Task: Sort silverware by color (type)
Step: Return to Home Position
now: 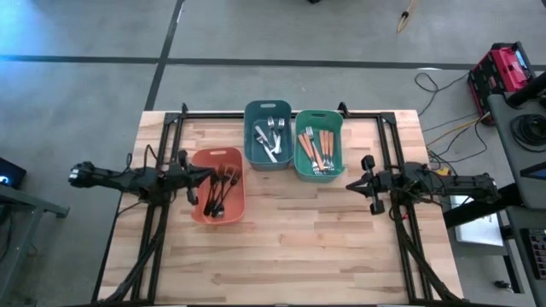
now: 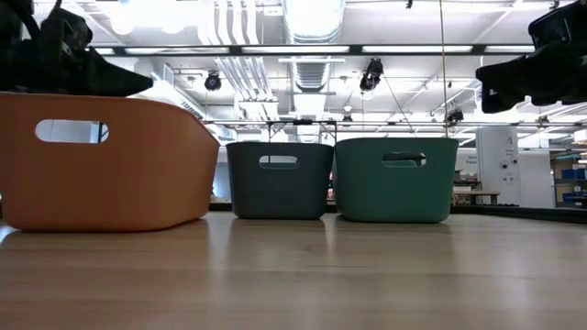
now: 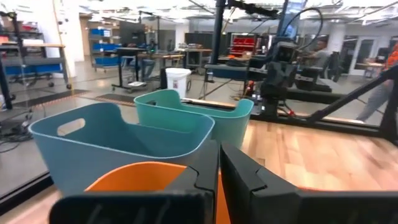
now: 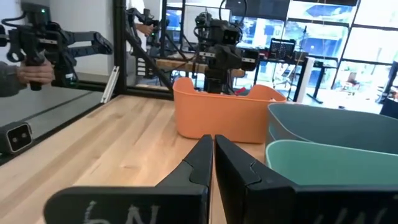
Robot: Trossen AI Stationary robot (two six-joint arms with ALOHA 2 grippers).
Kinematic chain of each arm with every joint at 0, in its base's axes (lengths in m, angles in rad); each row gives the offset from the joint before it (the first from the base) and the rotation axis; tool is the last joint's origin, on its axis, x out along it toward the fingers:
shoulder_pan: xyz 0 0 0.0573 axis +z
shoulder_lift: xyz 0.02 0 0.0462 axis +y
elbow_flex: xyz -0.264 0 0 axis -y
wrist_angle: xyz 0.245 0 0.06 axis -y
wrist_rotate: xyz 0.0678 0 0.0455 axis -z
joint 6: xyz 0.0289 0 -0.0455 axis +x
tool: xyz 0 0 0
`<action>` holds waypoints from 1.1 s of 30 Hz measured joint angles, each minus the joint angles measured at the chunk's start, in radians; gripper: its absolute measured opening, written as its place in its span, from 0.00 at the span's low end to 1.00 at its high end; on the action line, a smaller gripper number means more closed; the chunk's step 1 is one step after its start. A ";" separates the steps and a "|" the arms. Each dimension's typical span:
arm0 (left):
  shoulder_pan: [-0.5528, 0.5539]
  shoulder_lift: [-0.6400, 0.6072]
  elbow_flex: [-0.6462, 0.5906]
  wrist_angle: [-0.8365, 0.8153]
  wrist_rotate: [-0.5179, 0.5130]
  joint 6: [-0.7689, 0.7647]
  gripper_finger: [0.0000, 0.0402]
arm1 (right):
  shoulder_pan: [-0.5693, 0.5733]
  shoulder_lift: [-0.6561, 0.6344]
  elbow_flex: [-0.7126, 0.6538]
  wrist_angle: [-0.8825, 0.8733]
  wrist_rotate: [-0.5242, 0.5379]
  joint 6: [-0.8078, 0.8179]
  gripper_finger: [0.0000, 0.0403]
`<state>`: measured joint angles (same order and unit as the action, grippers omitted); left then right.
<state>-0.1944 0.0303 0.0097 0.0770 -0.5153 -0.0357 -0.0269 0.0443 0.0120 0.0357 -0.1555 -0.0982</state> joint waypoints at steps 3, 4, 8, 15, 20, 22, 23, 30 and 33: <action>0.000 0.013 0.000 0.000 -0.026 -0.010 0.00 | 0.000 0.001 0.000 0.000 -0.002 0.001 0.02; 0.000 0.021 0.000 0.000 -0.027 -0.016 0.00 | 0.000 0.001 0.000 0.000 -0.003 0.002 0.02; 0.000 0.054 0.000 0.000 -0.078 -0.087 0.00 | 0.001 0.002 0.000 0.000 -0.007 0.003 0.02; 0.000 0.116 0.000 -0.001 -0.105 -0.191 0.00 | 0.001 0.003 0.000 0.043 -0.010 0.022 0.02; 0.000 0.151 0.008 -0.009 -0.104 -0.189 0.00 | 0.000 0.005 -0.001 0.039 -0.002 0.009 0.02; 0.000 0.159 0.009 -0.009 -0.104 -0.187 0.00 | 0.000 0.004 -0.001 0.041 -0.002 0.011 0.02; 0.000 0.164 0.009 -0.008 -0.104 -0.187 0.00 | 0.000 0.004 -0.001 0.042 -0.002 0.018 0.02; 0.000 0.186 0.010 -0.007 -0.104 -0.187 0.00 | 0.000 0.004 -0.001 0.044 -0.001 0.020 0.02; 0.000 0.192 0.010 -0.006 -0.103 -0.187 0.00 | 0.000 0.004 -0.001 0.044 -0.001 0.020 0.02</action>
<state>-0.1944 0.2221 0.0200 0.0705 -0.6186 -0.2226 -0.0265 0.0486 0.0109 0.0795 -0.1570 -0.0780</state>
